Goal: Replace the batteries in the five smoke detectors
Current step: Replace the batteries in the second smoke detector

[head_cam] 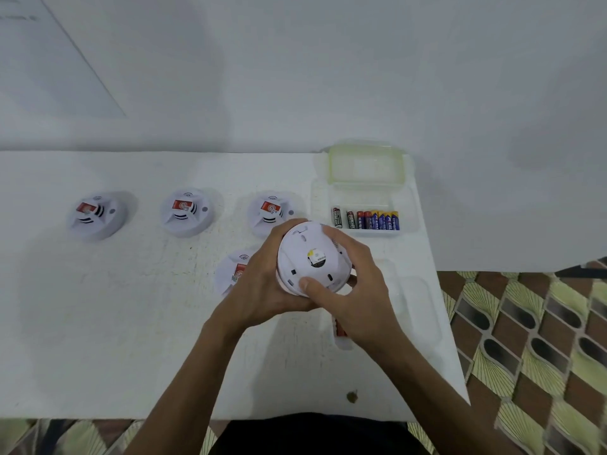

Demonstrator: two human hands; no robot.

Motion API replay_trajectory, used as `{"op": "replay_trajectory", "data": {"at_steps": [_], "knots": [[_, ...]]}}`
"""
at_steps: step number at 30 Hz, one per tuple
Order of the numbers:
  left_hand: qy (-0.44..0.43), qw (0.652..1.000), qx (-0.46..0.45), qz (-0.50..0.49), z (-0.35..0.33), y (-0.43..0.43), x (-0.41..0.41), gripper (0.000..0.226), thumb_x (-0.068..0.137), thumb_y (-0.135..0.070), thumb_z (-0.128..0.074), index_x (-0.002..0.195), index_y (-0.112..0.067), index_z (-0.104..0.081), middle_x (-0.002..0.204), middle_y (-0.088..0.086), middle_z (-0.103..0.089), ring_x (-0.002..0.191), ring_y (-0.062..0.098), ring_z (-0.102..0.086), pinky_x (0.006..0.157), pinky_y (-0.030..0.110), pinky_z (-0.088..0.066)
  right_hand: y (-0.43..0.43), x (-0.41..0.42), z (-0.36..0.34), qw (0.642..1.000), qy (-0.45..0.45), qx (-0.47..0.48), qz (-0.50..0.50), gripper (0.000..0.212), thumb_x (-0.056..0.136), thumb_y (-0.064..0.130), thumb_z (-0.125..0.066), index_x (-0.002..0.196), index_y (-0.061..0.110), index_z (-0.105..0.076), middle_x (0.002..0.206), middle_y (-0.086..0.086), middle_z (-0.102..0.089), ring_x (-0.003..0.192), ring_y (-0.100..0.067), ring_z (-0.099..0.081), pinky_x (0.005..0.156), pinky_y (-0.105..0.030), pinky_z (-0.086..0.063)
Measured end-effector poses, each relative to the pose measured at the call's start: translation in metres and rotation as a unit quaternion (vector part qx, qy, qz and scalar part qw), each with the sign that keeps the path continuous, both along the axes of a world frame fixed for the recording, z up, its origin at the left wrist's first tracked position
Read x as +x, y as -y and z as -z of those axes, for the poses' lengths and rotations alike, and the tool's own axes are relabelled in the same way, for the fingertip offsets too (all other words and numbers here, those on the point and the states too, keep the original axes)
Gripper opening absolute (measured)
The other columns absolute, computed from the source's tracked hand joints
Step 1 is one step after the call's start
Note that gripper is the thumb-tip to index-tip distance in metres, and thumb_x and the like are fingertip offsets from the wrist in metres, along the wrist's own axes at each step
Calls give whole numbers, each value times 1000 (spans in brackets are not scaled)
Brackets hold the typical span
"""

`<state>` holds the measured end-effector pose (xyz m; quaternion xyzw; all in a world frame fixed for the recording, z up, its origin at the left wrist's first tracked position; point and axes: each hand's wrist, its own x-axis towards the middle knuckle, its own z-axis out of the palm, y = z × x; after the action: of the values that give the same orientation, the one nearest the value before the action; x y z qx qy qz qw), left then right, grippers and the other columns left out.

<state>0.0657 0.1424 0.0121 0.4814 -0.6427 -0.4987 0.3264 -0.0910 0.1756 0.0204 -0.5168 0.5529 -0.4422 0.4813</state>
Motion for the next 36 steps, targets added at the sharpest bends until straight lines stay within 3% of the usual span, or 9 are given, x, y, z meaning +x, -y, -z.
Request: {"op": "replay_trajectory", "data": {"at_steps": [3, 9, 12, 19, 23, 26, 29, 33, 36], "knots": [[8, 1000, -14, -8, -8, -5, -7, 87, 56, -83, -61, 119, -32, -28, 113, -58, -40, 108, -32, -37, 89, -2, -36, 3, -8, -2, 999, -20, -2, -35, 72, 76, 13, -81, 138, 18, -45, 130, 13, -48, 112, 18, -46, 82, -2, -44], [-4, 999, -20, -32, -3, -8, -12, 87, 63, -79, -59, 131, -32, -32, 129, -30, -46, 117, -18, -42, 89, -7, -28, 3, -15, -6, 995, -87, -17, -37, 70, 75, 20, -82, 132, 36, -44, 134, 10, -40, 121, 6, -42, 86, -5, -45], [5, 1000, -6, -19, 5, -1, -8, 113, 41, -88, -63, 122, -16, -30, 131, -8, -34, 116, -1, -40, 96, 0, -30, 2, -10, -6, 997, -78, 0, -16, 63, 75, 20, -82, 123, 33, -43, 129, 9, -42, 118, -5, -46, 81, -8, -49], [18, 999, -14, -38, -2, -1, -7, 115, 28, -101, -44, 111, -22, -34, 104, -24, -45, 89, -7, -49, 81, -7, -33, 24, -19, -19, 995, -80, 63, -16, 25, 78, 26, -76, 93, 26, -56, 124, 12, -50, 111, 1, -50, 90, -23, -46], [81, 992, -92, -16, 3, 1, 1, 88, 52, -88, -57, 126, -47, -35, 121, -42, -46, 111, -24, -43, 100, 6, -32, 30, -27, -26, 992, -106, 31, -54, 18, 78, 30, -77, 84, 24, -61, 111, 10, -56, 107, -5, -54, 92, -24, -43], [105, 987, -114, -30, 17, 4, 15, 82, 62, -79, -62, 132, -62, -25, 132, -44, -35, 125, -12, -39, 107, 27, -39, 38, -33, -30, 994, -89, 8, -68, 15, 81, 26, -76, 78, 27, -61, 91, 15, -61, 82, -7, -57, 75, -22, -45], [88, 990, -98, -47, 29, 5, 28, 84, 60, -80, -63, 132, -62, -23, 133, -44, -33, 128, -6, -39, 109, 26, -34, 49, -39, -28, 996, -56, -20, -59, 18, 84, 17, -74, 76, 22, -59, 79, 9, -60, 69, -10, -53, 63, -21, -43], [58, 992, -97, -59, 32, 4, 38, 84, 61, -77, -65, 132, -61, -24, 133, -42, -34, 127, -6, -39, 105, 10, -31, 63, -43, -10, 986, -156, -51, -39, 15, 86, 15, -69, 79, 24, -60, 80, 17, -61, 70, -3, -54, 62, -10, -40], [54, 992, -100, -62, 36, 5, 41, 82, 62, -76, -64, 131, -62, -23, 133, -44, -33, 127, -7, -38, 106, 10, -31, 65, -39, 11, 957, -269, -66, -84, 11, 86, 13, -63, 82, 23, -64, 81, 14, -65, 72, -7, -60, 62, -22, -48]]}}
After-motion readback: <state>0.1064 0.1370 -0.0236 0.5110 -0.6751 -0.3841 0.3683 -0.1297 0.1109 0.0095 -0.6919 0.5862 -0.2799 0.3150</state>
